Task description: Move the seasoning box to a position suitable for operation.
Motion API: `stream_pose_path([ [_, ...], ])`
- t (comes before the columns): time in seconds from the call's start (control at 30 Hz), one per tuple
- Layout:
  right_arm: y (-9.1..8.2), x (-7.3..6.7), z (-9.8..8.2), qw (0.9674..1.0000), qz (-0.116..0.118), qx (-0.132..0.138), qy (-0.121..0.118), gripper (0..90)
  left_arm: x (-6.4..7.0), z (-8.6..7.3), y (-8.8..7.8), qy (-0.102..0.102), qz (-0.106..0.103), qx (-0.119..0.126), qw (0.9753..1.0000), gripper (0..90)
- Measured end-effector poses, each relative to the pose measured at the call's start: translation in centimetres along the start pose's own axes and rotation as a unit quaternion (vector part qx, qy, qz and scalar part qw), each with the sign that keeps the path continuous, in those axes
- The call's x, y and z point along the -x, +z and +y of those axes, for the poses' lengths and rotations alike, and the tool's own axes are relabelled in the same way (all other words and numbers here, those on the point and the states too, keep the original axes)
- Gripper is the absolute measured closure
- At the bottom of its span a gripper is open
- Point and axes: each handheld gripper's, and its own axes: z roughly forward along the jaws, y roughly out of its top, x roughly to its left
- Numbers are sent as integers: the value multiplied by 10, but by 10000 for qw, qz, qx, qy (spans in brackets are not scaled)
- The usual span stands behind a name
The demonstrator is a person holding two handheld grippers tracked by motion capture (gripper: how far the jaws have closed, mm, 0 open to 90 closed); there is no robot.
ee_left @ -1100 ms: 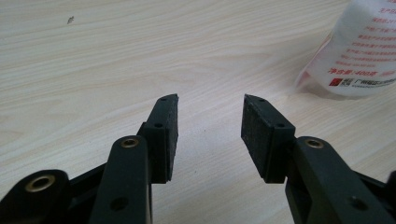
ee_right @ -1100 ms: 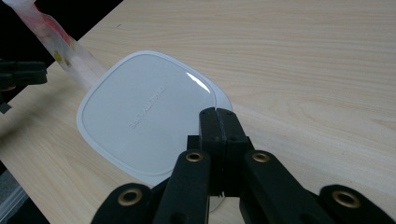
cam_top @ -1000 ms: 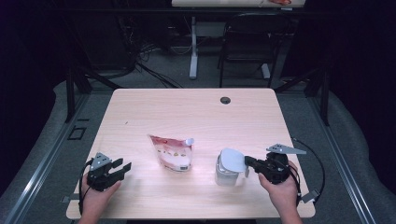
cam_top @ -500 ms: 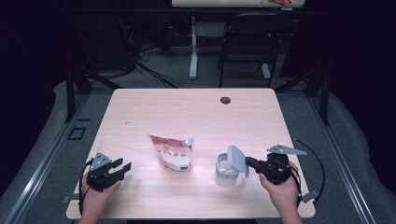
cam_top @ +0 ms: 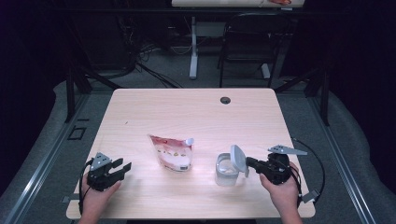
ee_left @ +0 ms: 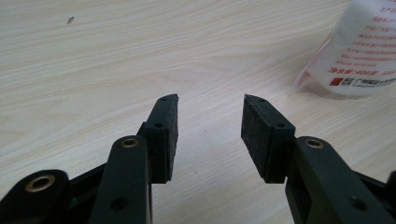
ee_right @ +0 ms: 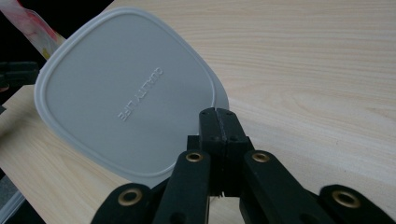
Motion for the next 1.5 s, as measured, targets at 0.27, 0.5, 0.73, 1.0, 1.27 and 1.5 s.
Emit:
stream_pose_path([
  [0.27,3,3,-3,10000,11,-52,67,900,0,0,0,19,-4,-6,10000,567],
  [0.5,5,7,-6,9998,68,-69,192,900,0,0,0,9,-3,-3,10000,567],
  [0.73,8,11,-10,9997,73,-60,219,900,0,0,-1,-2,11,39,10000,567],
  [1.0,7,13,-15,9999,-136,5,58,859,-2,0,-2,3,18,30,10000,567],
  [1.27,7,12,-22,9987,-450,-6,-258,797,-1,-1,-2,17,7,15,10000,567],
  [1.5,6,10,-29,9968,-649,-38,-474,732,0,-1,-1,-9,6,18,10000,566],
])
